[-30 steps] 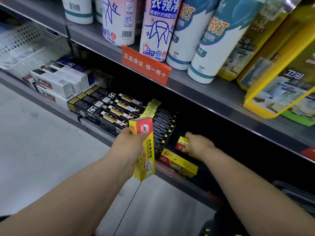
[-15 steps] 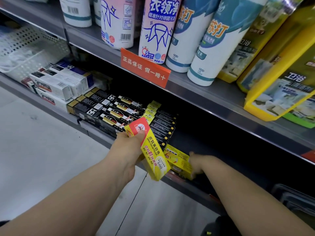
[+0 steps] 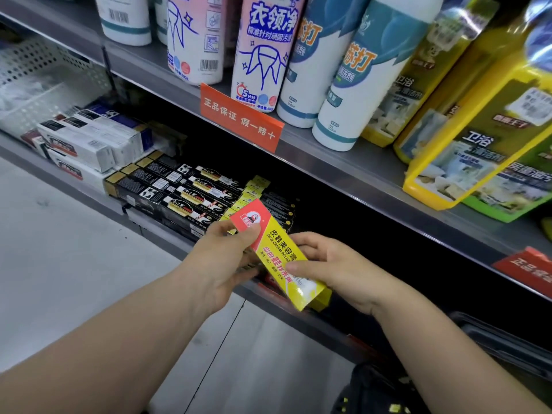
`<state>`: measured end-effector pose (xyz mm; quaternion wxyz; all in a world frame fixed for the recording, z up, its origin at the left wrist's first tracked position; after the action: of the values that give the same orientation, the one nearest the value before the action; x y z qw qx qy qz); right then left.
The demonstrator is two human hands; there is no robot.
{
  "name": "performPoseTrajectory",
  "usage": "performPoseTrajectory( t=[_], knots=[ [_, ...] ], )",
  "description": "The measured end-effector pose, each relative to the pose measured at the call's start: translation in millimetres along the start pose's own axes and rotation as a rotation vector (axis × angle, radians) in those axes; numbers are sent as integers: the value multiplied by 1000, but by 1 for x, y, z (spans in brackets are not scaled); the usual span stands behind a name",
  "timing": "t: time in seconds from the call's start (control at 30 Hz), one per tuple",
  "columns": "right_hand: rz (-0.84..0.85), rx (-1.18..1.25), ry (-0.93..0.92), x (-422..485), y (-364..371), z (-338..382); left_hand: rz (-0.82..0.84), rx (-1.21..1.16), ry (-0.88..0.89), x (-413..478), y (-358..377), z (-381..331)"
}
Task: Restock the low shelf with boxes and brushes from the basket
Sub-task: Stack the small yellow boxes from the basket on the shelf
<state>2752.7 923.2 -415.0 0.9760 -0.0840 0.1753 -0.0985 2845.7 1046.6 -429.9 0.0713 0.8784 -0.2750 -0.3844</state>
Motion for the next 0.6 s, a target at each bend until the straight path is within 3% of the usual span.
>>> performPoseTrajectory(
  t=[0.17,0.33,0.4,0.5,0.6],
  knots=[
    [-26,72,-57,-8,-8,-5,-8,62,90,-2,3,-3],
    [-2,30,0,2,-8,-18,-30,-26,7,-1,4,2],
    [-51,-150,56,16,-19,-28,-73,20,24,1,0,2],
    [-154,-725,204,46,-51,-57,-184,39,51,5,-13,-1],
    [20,-1079,408,66,-59,-102,-223,37,61,9,-22,-2]
  ],
)
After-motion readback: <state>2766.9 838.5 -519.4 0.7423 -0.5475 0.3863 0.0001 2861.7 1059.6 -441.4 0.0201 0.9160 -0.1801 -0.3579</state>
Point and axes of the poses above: each hand's wrist, its own x-axis towards the middle knuckle, its own y-axis out of the palm, z = x × y, the point moved 5 cm from there along x, towards the middle knuckle, and after that the axes turned 7 degrees about -y, right-handed, at the moved point
